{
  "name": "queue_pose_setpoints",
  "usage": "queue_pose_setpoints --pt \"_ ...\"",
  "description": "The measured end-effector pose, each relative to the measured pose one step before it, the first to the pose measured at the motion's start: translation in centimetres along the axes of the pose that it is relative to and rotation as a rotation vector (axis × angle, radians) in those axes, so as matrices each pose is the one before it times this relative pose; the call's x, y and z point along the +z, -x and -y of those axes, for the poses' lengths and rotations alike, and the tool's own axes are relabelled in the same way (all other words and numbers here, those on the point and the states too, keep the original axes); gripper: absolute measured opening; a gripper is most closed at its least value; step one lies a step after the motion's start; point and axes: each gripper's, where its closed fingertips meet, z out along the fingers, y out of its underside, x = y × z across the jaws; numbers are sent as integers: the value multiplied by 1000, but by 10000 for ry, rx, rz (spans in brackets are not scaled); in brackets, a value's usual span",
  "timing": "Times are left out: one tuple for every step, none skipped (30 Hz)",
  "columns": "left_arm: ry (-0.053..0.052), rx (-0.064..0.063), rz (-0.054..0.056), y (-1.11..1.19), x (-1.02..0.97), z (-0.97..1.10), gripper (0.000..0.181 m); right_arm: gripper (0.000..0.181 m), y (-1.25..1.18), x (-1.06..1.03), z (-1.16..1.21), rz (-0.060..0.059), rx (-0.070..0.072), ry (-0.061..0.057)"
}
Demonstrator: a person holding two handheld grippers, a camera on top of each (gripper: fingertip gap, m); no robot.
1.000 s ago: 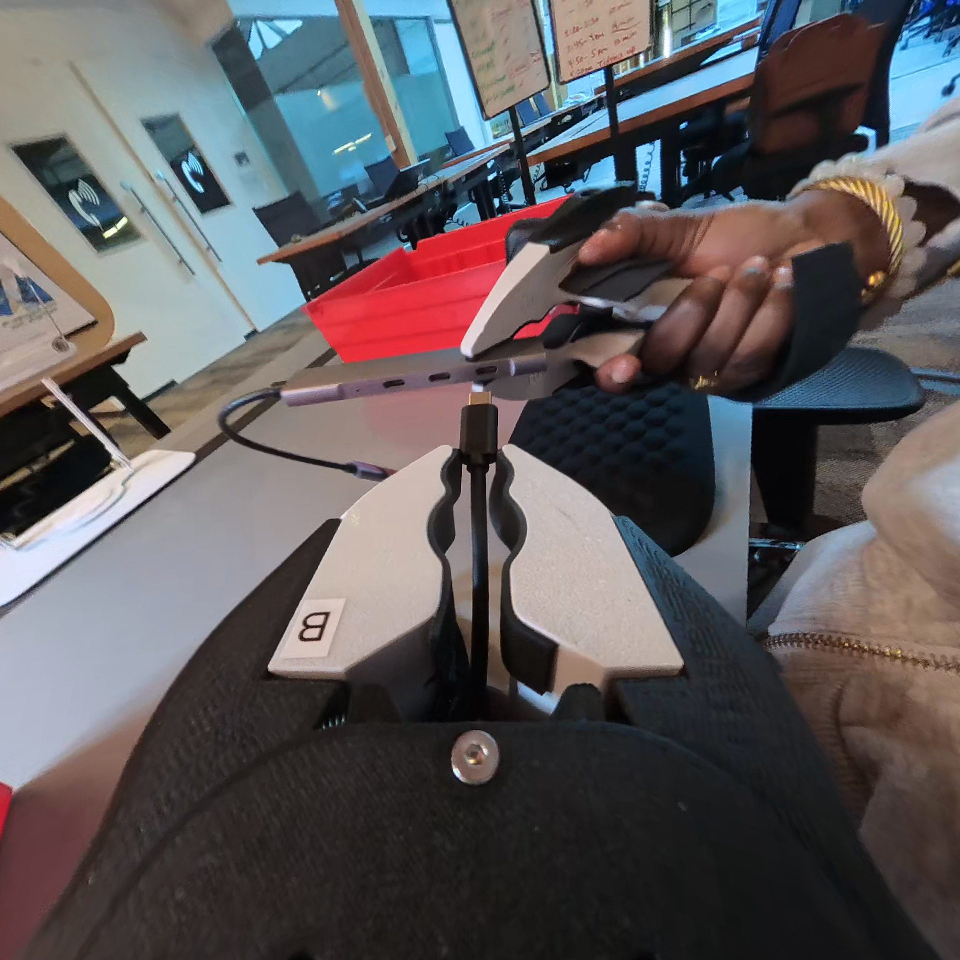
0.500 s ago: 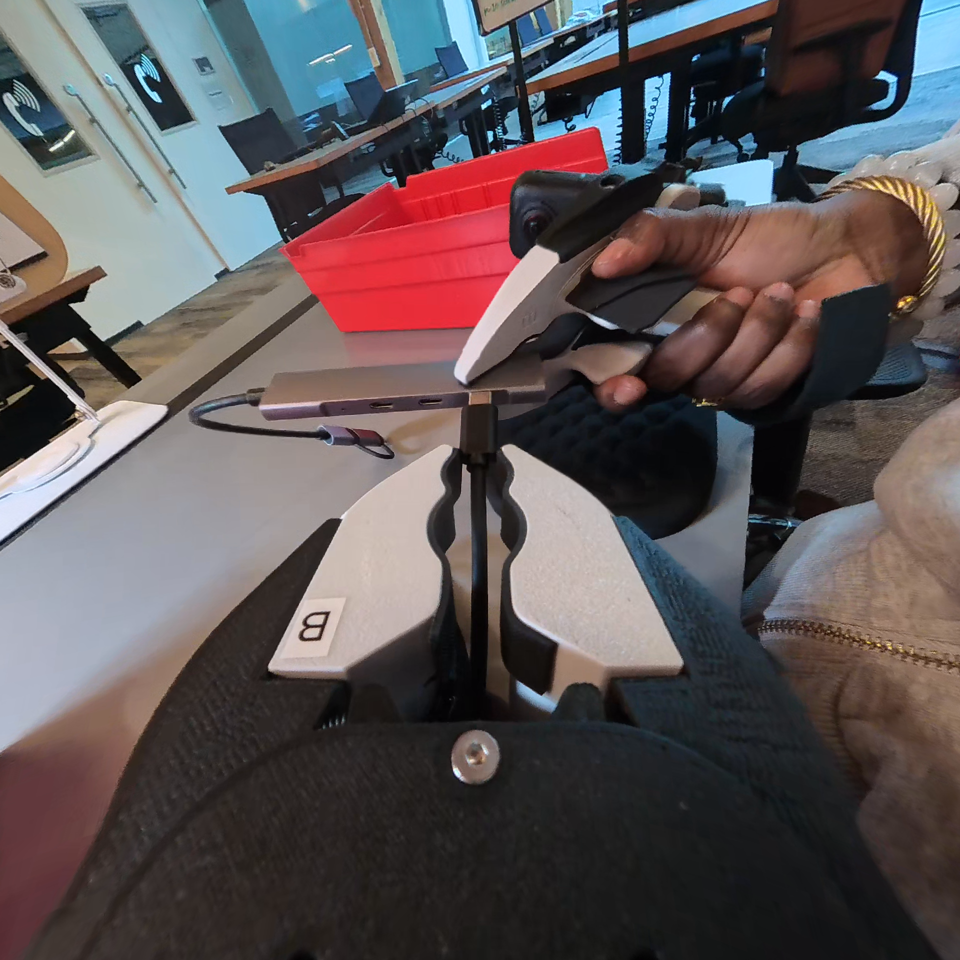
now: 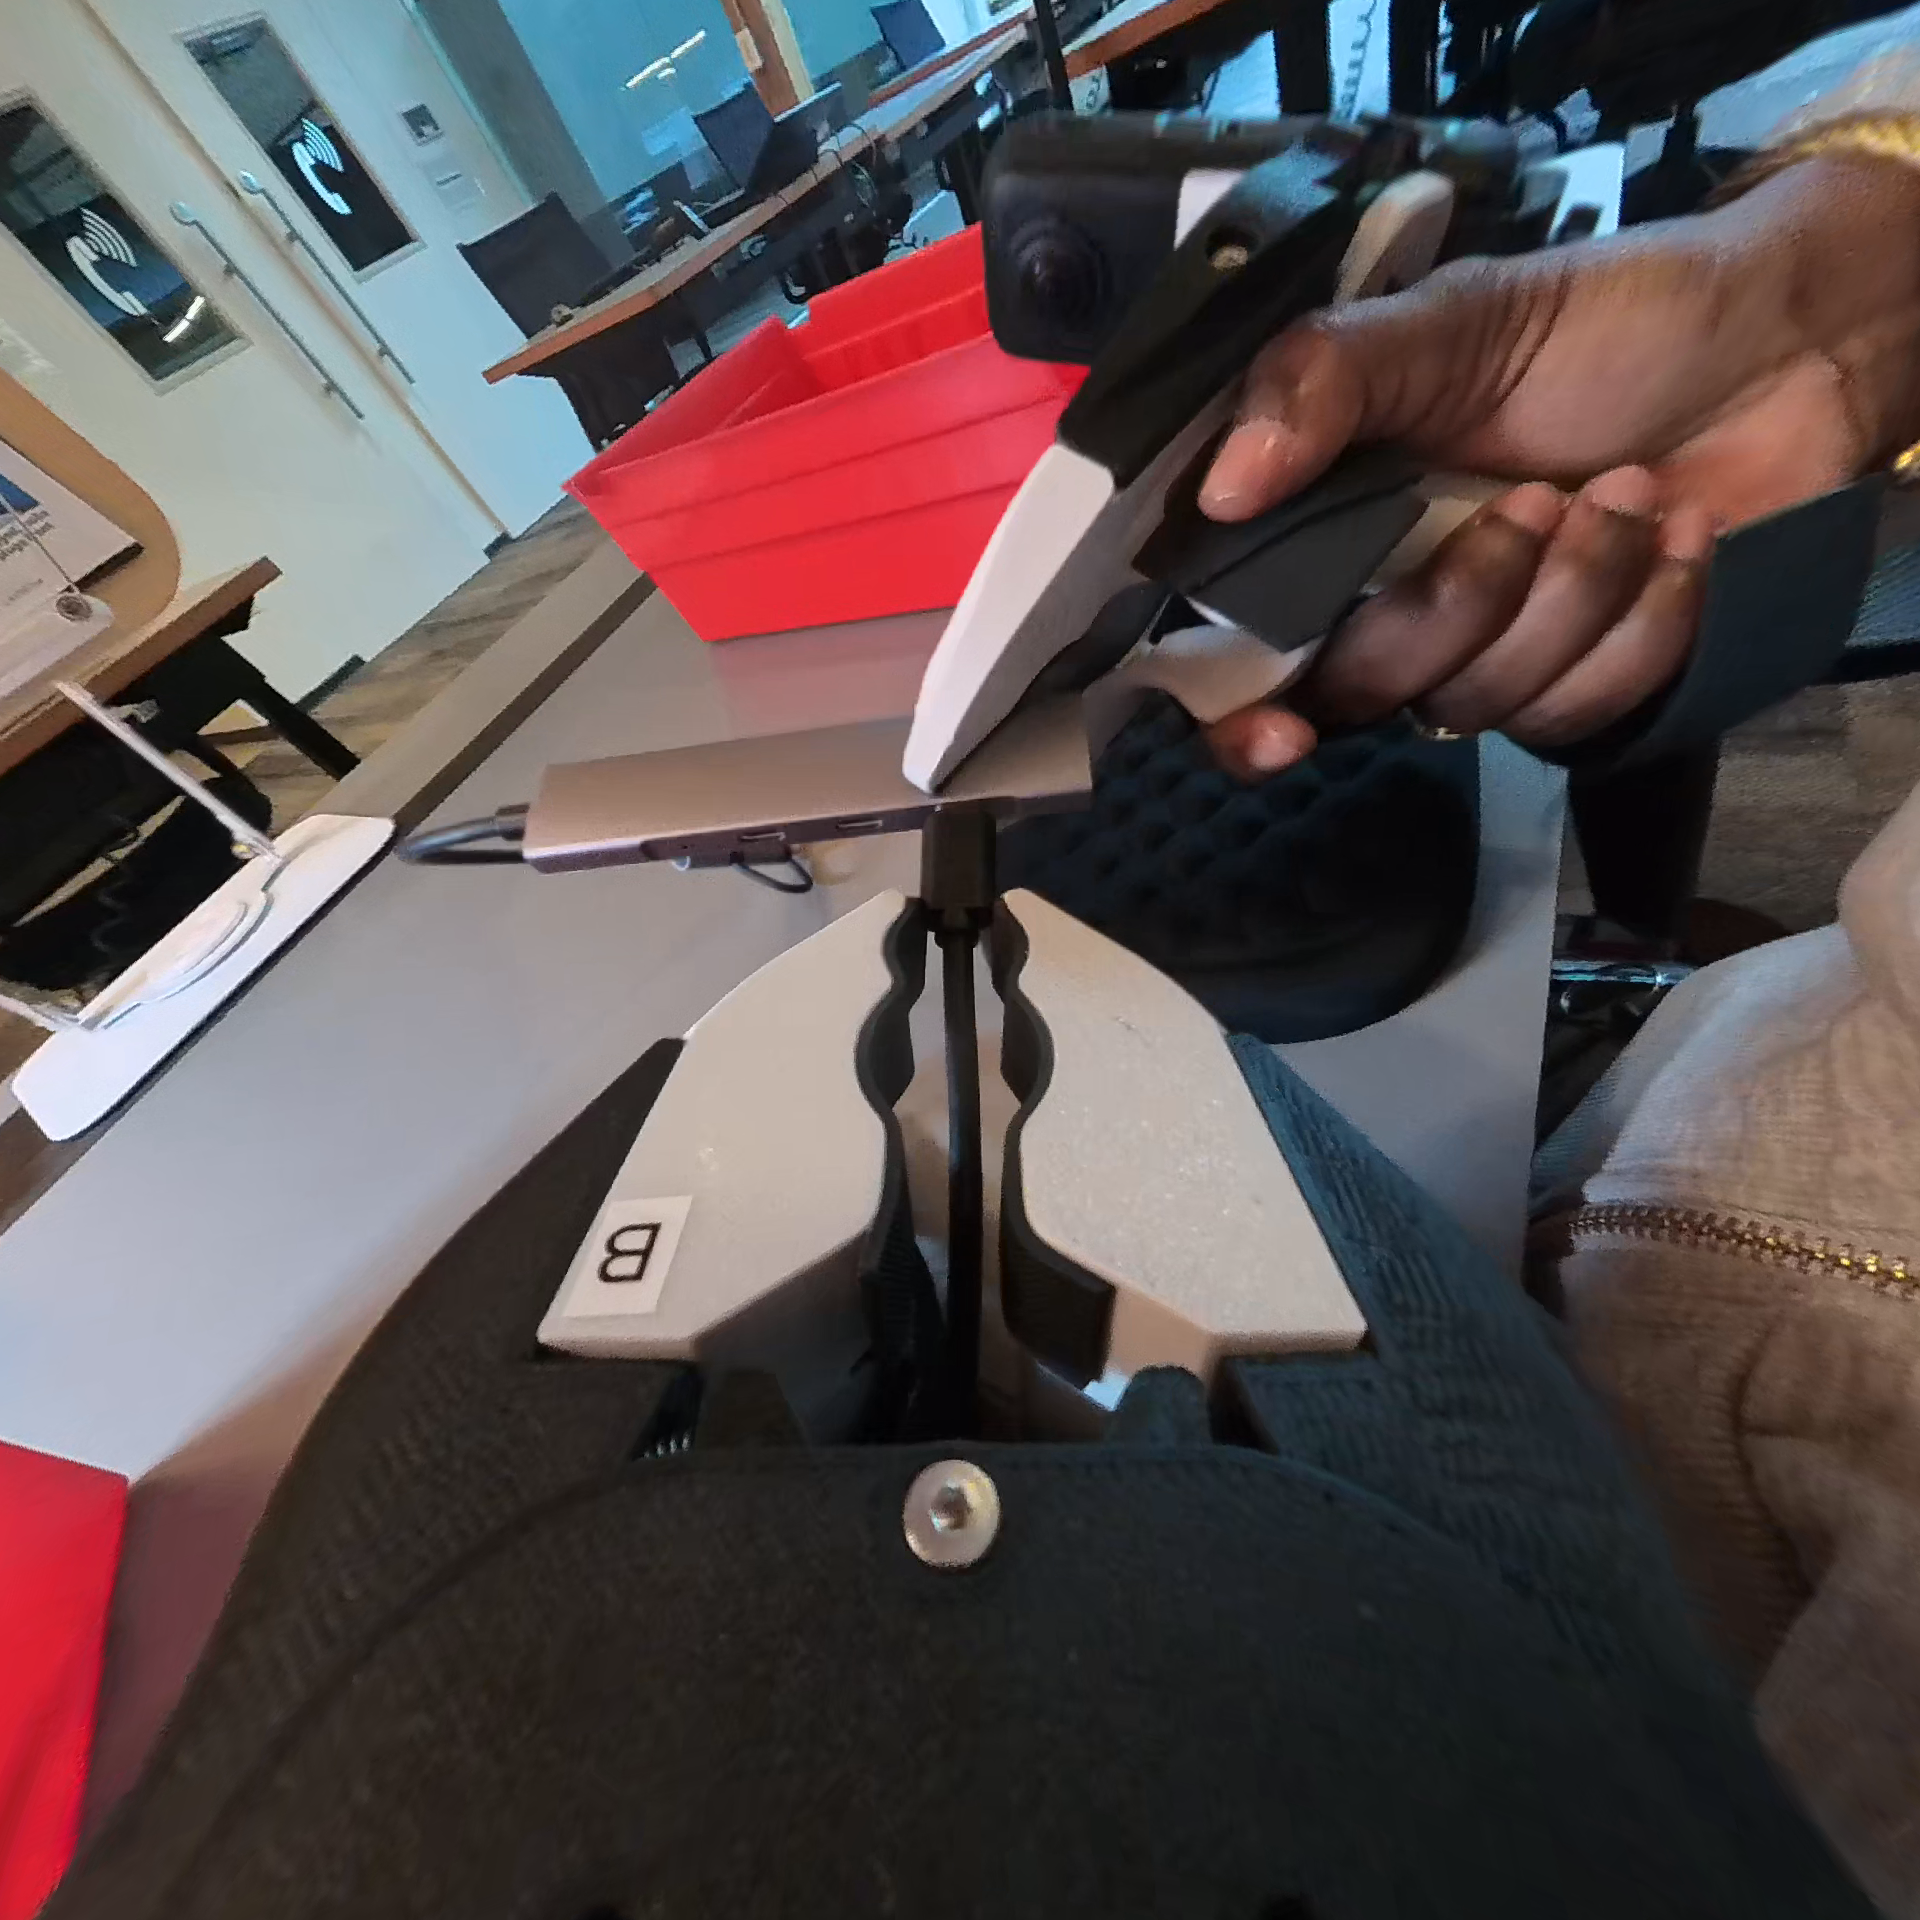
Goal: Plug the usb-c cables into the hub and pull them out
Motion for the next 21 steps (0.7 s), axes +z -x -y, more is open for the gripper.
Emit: queue_pose_setpoints --pt "41 69 133 73 75 -26 12 9 -25 31 50 -128 -150 -124" --pt "-45 -70 22 54 -20 22 12 9 33 40 -7 -15 -108 -79" --pt "-82 -84 -35 22 -89 67 12 9 56 49 -35 64 -6 -41" --pt "-54 -65 -24 19 -59 48 12 10 -4 45 -37 45 -16 -48" --pt "-3 -24 1 15 -17 -25 12 10 -16 29 0 19 -45 -55" --pt "-10 2 17 15 2 15 12 10 30 3 -3 21 -43 -33" --pt "-13 12 -2 -15 6 24 12 10 60 -20 12 36 -55 -23" --pt "-49 20 -15 -30 -13 84 12 9 155 -55 17 76 -47 1" --pt "-109 33 -10 -26 -43 169 12 9 239 -50 53 114 -77 26" --pt "-170 50 16 0 -68 242 12 9 230 -28 58 41 -216 35" --pt "-107 64 24 1 -20 127 18 9 198 -13 98 -57 -416 14" --pt "-130 85 76 70 10 190 23 9 279 -45 168 -44 -495 -61" --pt "-269 100 166 182 -42 408 29 9 150 -105 275 -91 -272 -131" --pt "-457 90 240 311 -173 618 34 9 -44 -215 349 -108 -26 -158" --pt "-522 -9 381 614 -334 644 42 9 -344 -294 296 -187 38 -83" --pt "-558 -172 418 804 -445 638 47 9 -671 -337 123 -293 36 38" --pt "-583 -312 329 835 -527 657 51 9 -908 -349 39 -395 54 33" --pt "-555 -369 268 870 -598 685 52 9 -1001 -336 -76 -431 83 50" --pt "-514 -385 231 889 -630 752 52 9 -902 -295 -184 -353 82 91" --pt "-467 -384 255 947 -654 816 52 9 -732 -262 -219 -254 14 97" --pt "-438 -303 225 909 -616 868 52 10 -733 -209 -271 -325 -101 119"
